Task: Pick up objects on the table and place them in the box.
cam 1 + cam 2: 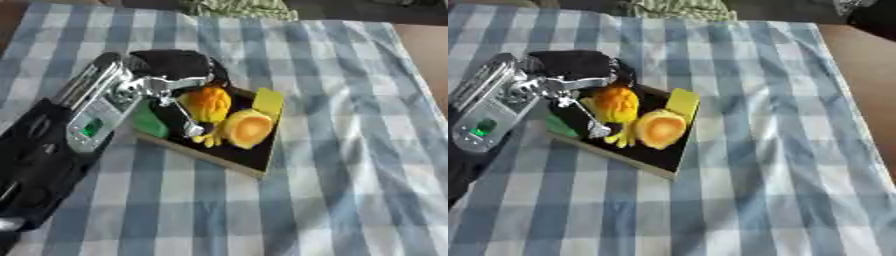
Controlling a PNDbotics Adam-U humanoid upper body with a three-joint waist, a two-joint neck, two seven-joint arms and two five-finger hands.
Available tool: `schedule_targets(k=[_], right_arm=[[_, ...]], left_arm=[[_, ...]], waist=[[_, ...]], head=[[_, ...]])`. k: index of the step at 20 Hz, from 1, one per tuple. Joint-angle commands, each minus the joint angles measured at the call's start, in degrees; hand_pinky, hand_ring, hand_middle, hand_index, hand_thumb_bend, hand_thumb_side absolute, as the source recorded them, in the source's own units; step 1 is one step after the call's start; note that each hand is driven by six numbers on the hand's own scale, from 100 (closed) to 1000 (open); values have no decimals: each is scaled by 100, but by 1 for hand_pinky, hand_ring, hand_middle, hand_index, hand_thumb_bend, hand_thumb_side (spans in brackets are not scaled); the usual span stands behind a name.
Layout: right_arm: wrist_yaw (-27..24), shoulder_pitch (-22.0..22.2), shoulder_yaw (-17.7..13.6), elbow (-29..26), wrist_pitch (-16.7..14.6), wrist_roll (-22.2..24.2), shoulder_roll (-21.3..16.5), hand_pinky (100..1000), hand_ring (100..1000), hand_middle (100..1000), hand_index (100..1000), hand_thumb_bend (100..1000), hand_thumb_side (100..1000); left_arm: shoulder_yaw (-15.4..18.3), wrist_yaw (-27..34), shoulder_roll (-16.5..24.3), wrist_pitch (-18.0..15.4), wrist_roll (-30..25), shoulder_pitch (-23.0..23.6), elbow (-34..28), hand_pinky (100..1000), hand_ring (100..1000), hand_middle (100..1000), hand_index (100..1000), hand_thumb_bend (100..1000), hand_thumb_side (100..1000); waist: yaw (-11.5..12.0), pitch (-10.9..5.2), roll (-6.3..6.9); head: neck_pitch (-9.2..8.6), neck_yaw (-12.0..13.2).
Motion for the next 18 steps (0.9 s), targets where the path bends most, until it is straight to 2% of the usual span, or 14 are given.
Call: schedule_targets(k=[1,2,4,7,10,11,12,15,16,17,18], right_arm=[[-41,-49,-92,-33,-13,-20,-130,851,666,630,743,100,415],[-42,-47,-91,-31,-13,-19,-129,851,666,630,743,100,415],[-42,-40,-89,-26,-14,-15,-124,851,665,630,743,100,415],[-43,-29,-93,-21,-15,-15,-125,851,663,629,742,100,415],[-41,-8,-103,-15,-12,-24,-134,850,662,629,742,100,415],[-40,2,-107,-14,-11,-28,-138,850,662,630,743,100,415],[-40,9,-110,-14,-12,-33,-142,850,662,630,743,100,415],[-39,29,-125,-22,-11,-50,-156,850,661,630,742,100,416],[-40,34,-130,-26,-10,-58,-159,850,661,630,742,100,417],[-42,38,-136,-33,-11,-66,-162,850,661,630,742,100,417],[-43,43,-140,-44,-12,-74,-166,850,661,630,742,100,417]], left_arm=[[-1,-52,43,-142,-132,-74,15,939,868,822,899,387,435],[15,-30,48,-178,-148,-73,-8,962,895,857,931,447,558],[64,5,80,-224,-136,-69,-107,980,918,890,961,561,691],[193,-4,186,-217,-76,-56,-348,982,927,903,972,580,729],[455,50,346,-64,224,-21,-809,972,919,891,965,545,681],[574,145,407,11,355,-10,-1010,969,915,884,958,507,650],[690,272,472,98,473,2,-1214,964,909,875,951,459,612],[1102,932,681,470,814,61,-1904,940,877,829,916,241,511],[1235,1219,750,631,914,95,-2120,930,860,806,899,158,427],[1390,1498,821,805,1057,138,-2317,925,847,789,883,102,362],[1531,1781,904,989,1227,195,-2501,925,842,779,874,100,348]], waist=[[-8,-219,38],[-4,-221,36],[4,-224,36],[15,-234,37],[27,-251,34],[34,-259,32],[41,-267,32],[73,-291,31],[84,-297,31],[98,-303,28],[108,-307,25]], head=[[-3,23],[0,24],[5,25],[18,16],[33,-11],[43,-19],[51,-27],[67,-62],[71,-72],[74,-86],[75,-99]])
